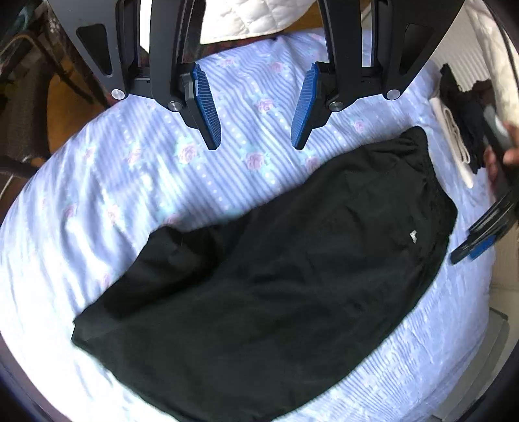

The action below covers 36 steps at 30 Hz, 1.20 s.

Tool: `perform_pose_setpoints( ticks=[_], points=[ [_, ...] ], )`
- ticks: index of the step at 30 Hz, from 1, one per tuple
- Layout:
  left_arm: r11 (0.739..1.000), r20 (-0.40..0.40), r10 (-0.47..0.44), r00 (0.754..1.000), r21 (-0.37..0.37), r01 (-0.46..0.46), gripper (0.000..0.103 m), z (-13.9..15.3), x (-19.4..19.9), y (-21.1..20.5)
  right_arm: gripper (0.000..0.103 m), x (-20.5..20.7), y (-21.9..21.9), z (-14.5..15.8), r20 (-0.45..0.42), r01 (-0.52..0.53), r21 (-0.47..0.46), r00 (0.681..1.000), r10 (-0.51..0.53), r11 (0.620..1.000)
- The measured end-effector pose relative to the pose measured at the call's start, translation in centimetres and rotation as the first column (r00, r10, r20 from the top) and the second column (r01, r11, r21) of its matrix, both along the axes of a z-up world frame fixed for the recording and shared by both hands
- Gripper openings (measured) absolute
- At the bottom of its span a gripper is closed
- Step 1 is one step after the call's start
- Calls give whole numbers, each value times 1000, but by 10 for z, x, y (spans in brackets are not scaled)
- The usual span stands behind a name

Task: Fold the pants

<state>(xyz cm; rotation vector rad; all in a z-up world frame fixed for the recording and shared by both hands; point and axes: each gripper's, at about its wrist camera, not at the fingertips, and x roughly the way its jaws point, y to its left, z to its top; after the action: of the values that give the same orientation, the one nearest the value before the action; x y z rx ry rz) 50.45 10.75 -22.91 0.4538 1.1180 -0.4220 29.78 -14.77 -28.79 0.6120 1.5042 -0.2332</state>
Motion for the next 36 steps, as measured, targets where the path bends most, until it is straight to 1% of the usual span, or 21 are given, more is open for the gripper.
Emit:
perform_pose_setpoints(
  ticks=[2,3,5,7,8,12,14,18,20,22,24,25,27,28,29,30,32,33,34,35,36],
  points=[
    [996,-14,60,998,-62,-61,82,13,-12,22,47,7,2,10,35,-26,-14,999,27,1000],
    [991,-37,94,995,-91,-97,82,16,-18,29,47,11,5,15,53,-43,-21,998,44,999],
    [976,-84,153,985,-142,-163,83,13,-32,50,47,17,8,23,79,-75,-30,994,77,997],
    [955,-150,214,965,-176,-239,83,3,-40,70,47,24,16,29,103,-123,-39,987,126,992],
    [939,-195,246,949,-196,-284,83,-7,-47,80,47,28,23,32,116,-152,-46,981,156,987],
    [875,-339,295,894,-281,-395,83,-36,-71,95,47,38,49,36,139,-262,-66,953,269,963],
    [844,-381,313,870,-308,-439,84,-48,-80,96,47,41,59,35,130,-291,-66,946,297,955],
    [791,-458,329,826,-343,-506,85,-74,-76,94,47,43,69,29,95,-308,-47,946,311,950],
    [781,-487,313,815,-356,-512,86,-86,-74,89,47,42,72,26,83,-317,-50,944,320,947],
    [780,-517,292,804,-357,-513,89,-98,-74,84,47,40,74,24,78,-319,-46,943,322,946],
    [785,-509,296,809,-354,-509,90,-108,-76,79,47,40,75,24,75,-318,-46,944,321,947],
    [779,-505,292,812,-367,-509,95,-110,-76,78,47,38,74,24,75,-316,-48,945,319,948],
    [770,-508,295,809,-376,-516,94,-112,-76,76,47,38,73,24,70,-312,-51,946,315,949],
    [758,-519,287,805,-391,-522,91,-112,-76,76,47,37,72,24,70,-308,-53,948,311,950],
    [748,-531,275,802,-406,-525,76,-111,-76,77,47,37,71,24,70,-303,-55,949,306,951],
    [742,-545,274,792,-404,-535,71,-111,-76,78,47,36,71,24,69,-297,-55,951,301,953],
    [739,-555,274,785,-401,-541,52,-108,-79,83,47,37,71,23,70,-296,-50,952,299,954],
    [717,-580,257,773,-422,-555,49,-106,-80,89,47,37,72,24,71,-300,-53,950,303,953],
    [684,-604,241,760,-450,-575,43,-104,-81,93,47,38,74,25,72,-305,-59,948,309,950],
    [647,-617,223,755,-485,-588,38,-100,-82,97,47,38,76,26,76,-313,-63,945,317,948],
    [614,-623,208,754,-517,-596,37,-95,-83,101,47,38,79,28,82,-324,-68,941,329,944]
  ],
)
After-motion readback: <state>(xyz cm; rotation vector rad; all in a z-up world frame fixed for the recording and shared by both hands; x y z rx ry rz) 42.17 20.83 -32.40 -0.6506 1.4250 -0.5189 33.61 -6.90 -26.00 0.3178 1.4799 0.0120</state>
